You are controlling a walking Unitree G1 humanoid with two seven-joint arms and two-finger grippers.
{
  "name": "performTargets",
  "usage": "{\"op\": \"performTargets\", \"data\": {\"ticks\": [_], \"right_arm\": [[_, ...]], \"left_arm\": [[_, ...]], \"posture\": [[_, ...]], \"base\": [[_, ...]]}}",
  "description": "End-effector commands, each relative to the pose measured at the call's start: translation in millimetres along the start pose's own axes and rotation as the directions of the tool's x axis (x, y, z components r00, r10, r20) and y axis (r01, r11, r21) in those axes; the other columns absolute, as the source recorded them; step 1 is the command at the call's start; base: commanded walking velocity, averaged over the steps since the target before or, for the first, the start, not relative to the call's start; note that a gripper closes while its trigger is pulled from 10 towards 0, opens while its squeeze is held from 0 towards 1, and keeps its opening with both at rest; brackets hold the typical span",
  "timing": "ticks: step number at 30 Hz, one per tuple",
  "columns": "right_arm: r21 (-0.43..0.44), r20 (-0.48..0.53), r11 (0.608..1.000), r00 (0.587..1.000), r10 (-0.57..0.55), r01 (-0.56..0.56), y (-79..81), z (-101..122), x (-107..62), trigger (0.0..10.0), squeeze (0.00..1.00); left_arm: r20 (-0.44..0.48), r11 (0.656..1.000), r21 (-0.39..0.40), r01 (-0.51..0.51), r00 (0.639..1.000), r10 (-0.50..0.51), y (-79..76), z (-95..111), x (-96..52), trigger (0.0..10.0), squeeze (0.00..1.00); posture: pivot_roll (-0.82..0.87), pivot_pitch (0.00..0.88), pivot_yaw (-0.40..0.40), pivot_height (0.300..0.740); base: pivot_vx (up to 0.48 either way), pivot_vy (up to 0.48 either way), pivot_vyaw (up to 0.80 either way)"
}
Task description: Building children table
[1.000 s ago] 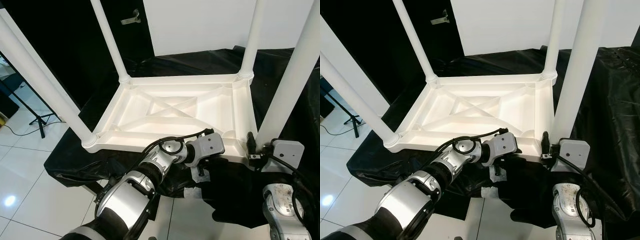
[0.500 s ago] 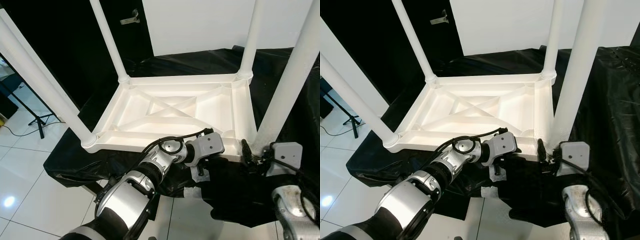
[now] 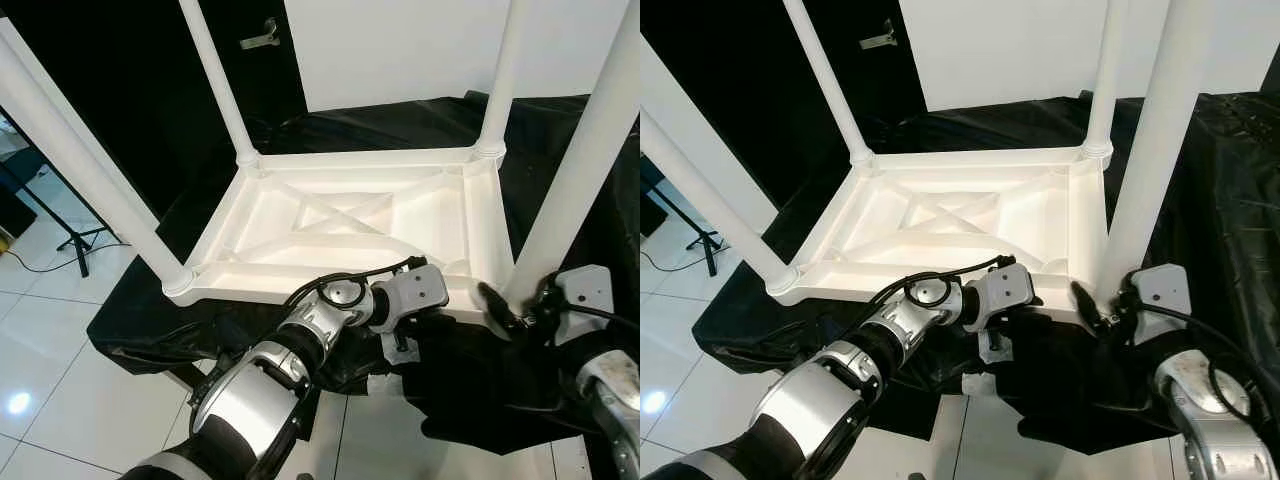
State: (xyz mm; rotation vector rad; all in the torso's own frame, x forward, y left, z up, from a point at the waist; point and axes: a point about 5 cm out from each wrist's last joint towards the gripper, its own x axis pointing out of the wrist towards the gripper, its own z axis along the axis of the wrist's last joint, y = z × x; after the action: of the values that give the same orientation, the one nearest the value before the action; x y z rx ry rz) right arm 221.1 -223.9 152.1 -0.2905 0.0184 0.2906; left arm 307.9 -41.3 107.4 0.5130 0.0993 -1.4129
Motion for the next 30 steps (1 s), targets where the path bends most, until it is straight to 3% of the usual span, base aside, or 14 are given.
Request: {"op": "performTargets", "data": {"ticks": [1,8,13,16,18,20,21,23,30], "right_arm": [[0.018,-0.014,0.999,0.999,0.044,-0.044,4.3,-1.7,1.0,0.0,0.0],[0.021,-0.092,0.998,0.994,0.056,-0.054,8.8,-12.9,-1.6,0.0,0.0],[0.07,-0.06,0.996,0.997,-0.057,0.061,20.1,-13.8,2.6,0.0,0.0],[0.084,0.017,0.951,0.954,-0.301,0.298,36.6,-10.9,2.7,0.0,0.0],[0.085,0.034,0.934,0.935,-0.352,0.348,40.1,-9.5,1.3,0.0,0.0],[0.055,0.045,0.838,0.837,-0.546,0.543,22.2,-10.5,-7.7,0.0,0.0],[0.055,0.045,0.838,0.837,-0.546,0.543,22.2,-10.5,-7.7,0.0,0.0],[0.048,0.035,0.773,0.773,-0.634,0.632,12.2,-12.7,-13.6,0.0,0.0],[0.062,0.028,0.785,0.785,-0.619,0.617,20.7,-13.1,-12.3,0.0,0.0]], "left_arm": [[-0.075,0.997,-0.057,-0.045,0.996,0.041,-10.7,-18.6,3.7,10.0,0.0],[-0.074,0.998,-0.056,-0.042,0.997,0.037,-11.3,-18.4,4.1,10.0,0.0],[-0.072,0.998,-0.058,-0.039,0.997,0.035,-12.3,-18.6,4.6,10.0,0.0],[-0.065,0.998,-0.059,-0.032,0.997,0.029,-14.3,-16.7,7.2,10.0,0.0],[-0.063,0.998,-0.058,-0.031,0.998,0.027,-14.5,-16.0,7.7,10.0,0.0],[-0.064,0.998,-0.056,-0.035,0.997,0.032,-13.3,-15.6,7.2,10.0,0.0],[-0.064,0.998,-0.056,-0.035,0.997,0.032,-13.3,-15.6,7.2,10.0,0.0],[-0.066,0.998,-0.057,-0.039,0.997,0.035,-12.6,-16.6,6.1,10.0,0.0],[-0.07,0.997,-0.061,-0.039,0.997,0.035,-13.7,-18.9,5.4,10.0,0.0]], "posture": [[-0.06,0.0,0.141,0.74],[-0.06,0.0,0.14,0.74],[-0.07,0.0,0.136,0.74],[-0.06,0.0,0.138,0.74],[-0.06,0.0,0.135,0.74],[-0.05,0.0,0.131,0.74],[-0.05,0.0,0.131,0.74],[-0.05,0.0,0.131,0.74],[-0.05,0.0,0.128,0.74]], "base": [[0.0,0.0,0.0],[0.0,0.0,0.0],[0.0,0.0,0.0],[0.0,0.0,0.0],[0.0,0.0,0.0],[0.0,0.0,0.0],[0.0,0.0,0.0],[0.0,0.0,0.0],[0.0,0.0,0.0]]}}
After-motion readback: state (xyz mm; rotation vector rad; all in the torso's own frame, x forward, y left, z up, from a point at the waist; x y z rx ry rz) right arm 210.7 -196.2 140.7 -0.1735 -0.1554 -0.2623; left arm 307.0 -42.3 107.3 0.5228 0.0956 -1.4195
